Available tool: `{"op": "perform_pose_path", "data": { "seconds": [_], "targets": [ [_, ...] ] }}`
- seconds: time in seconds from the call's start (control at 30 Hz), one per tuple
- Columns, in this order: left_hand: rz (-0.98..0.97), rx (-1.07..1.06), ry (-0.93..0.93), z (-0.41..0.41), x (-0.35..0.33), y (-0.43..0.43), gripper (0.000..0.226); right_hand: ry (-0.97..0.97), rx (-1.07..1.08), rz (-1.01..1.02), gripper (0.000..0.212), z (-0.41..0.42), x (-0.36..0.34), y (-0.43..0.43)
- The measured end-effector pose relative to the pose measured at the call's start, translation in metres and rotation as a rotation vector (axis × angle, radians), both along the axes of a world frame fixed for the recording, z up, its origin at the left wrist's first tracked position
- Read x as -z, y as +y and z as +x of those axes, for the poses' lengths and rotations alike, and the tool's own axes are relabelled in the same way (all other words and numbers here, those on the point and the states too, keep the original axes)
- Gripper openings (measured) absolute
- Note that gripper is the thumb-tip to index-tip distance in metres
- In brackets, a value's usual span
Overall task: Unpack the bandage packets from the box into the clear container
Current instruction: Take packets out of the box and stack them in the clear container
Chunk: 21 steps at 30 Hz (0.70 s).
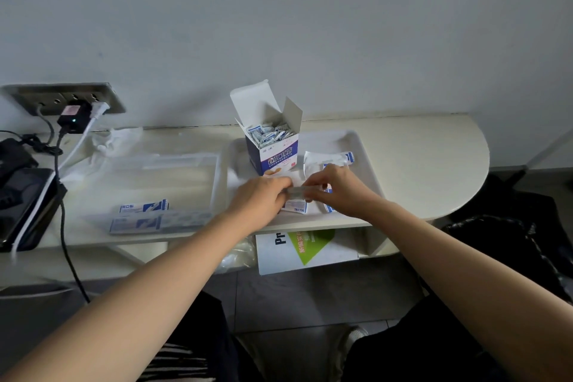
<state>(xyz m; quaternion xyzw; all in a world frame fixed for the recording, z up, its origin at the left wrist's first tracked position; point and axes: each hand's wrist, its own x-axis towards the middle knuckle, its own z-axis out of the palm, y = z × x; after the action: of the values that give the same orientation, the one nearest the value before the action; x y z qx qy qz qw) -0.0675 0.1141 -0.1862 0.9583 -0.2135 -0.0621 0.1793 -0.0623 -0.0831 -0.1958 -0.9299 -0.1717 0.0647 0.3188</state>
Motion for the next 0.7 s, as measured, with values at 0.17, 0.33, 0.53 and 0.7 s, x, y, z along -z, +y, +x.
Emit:
{"op": "perform_pose_path", "data": {
  "seconds": [0.17,0.33,0.53,0.7],
  "targets": [
    [0.011,-0.197,0.021,0.009,0.003,0.008,0.031,0.027,0.197,0.071,0.011,0.004,-0.005,-0.015],
    [0.111,-0.350,-0.049,0.012,0.011,0.006,0.036,0.093,0.346,0.165,0.016,0.004,-0.005,-0.028],
    [0.149,-0.384,-0.131,0.012,0.016,-0.001,0.037,0.172,0.411,0.254,0.017,0.004,0.001,-0.031],
    [0.124,-0.382,-0.091,0.016,0.016,0.001,0.039,0.242,0.424,0.282,0.016,0.005,0.002,-0.033]
  ]
}}
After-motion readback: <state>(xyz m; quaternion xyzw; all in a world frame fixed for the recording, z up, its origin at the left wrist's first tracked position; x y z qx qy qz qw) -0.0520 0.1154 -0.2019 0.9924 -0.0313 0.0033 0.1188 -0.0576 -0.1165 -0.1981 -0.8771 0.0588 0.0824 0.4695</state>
